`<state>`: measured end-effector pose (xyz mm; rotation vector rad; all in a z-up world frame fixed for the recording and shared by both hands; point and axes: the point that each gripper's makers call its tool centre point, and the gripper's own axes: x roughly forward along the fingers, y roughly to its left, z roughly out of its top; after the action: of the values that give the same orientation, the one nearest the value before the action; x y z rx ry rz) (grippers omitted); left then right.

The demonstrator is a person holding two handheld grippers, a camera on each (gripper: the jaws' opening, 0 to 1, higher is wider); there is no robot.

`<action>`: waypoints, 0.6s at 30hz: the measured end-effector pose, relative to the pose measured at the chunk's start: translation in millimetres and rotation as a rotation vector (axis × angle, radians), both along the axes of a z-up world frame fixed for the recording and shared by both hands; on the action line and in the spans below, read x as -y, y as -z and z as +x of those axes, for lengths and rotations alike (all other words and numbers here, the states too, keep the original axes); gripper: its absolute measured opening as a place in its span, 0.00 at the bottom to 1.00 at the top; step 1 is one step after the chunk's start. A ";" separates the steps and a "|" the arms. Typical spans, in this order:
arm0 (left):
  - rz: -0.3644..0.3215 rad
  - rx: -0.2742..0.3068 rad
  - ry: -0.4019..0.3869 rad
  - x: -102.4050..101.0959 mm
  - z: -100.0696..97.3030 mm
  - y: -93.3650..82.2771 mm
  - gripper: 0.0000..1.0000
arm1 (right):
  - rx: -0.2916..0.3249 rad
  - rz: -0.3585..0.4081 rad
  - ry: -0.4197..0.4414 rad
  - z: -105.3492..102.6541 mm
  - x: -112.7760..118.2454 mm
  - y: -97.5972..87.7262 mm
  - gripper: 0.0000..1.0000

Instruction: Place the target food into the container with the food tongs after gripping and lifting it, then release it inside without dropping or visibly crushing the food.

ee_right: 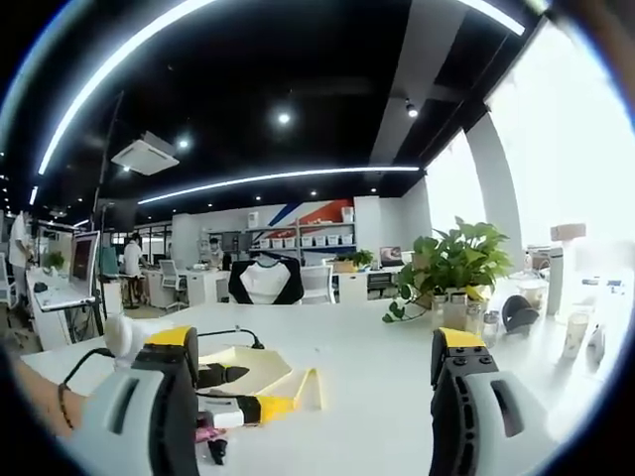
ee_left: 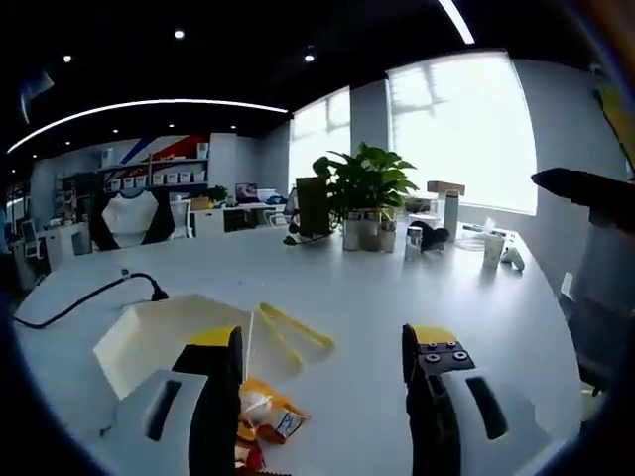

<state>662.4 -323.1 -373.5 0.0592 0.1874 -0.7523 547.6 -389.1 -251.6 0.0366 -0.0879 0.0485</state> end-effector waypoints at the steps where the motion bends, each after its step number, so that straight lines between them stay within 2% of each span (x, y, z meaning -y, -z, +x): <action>1: 0.007 -0.003 0.006 2.4 1.5 2.4 0.69 | 0.000 0.000 0.000 -0.1 -0.3 -0.1 0.99; 3: 0.039 -0.013 0.015 7.3 5.3 10.0 0.68 | -0.001 0.003 0.002 -0.6 0.1 0.1 0.99; 7: 0.025 -0.053 -0.007 11.6 13.9 18.5 0.59 | -0.004 0.005 0.008 -1.4 1.9 0.8 0.99; 10: 0.046 -0.053 -0.026 13.6 23.4 25.6 0.57 | -0.006 -0.003 0.006 -1.5 1.4 0.9 0.99; 12: 0.068 -0.088 -0.081 8.1 28.8 34.0 0.56 | -0.014 -0.003 -0.005 -1.3 -1.2 2.4 0.99; 15: 0.046 -0.129 -0.094 10.4 36.0 42.9 0.48 | -0.017 0.003 -0.009 -1.8 -2.4 3.6 0.99; 18: 0.044 -0.158 -0.100 13.6 38.9 51.1 0.45 | -0.018 0.005 -0.009 -2.5 -1.6 4.5 0.99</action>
<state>701.2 -336.7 -424.6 0.0321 0.3554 -0.6527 545.1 -387.5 -256.1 0.0423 -0.0703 0.0568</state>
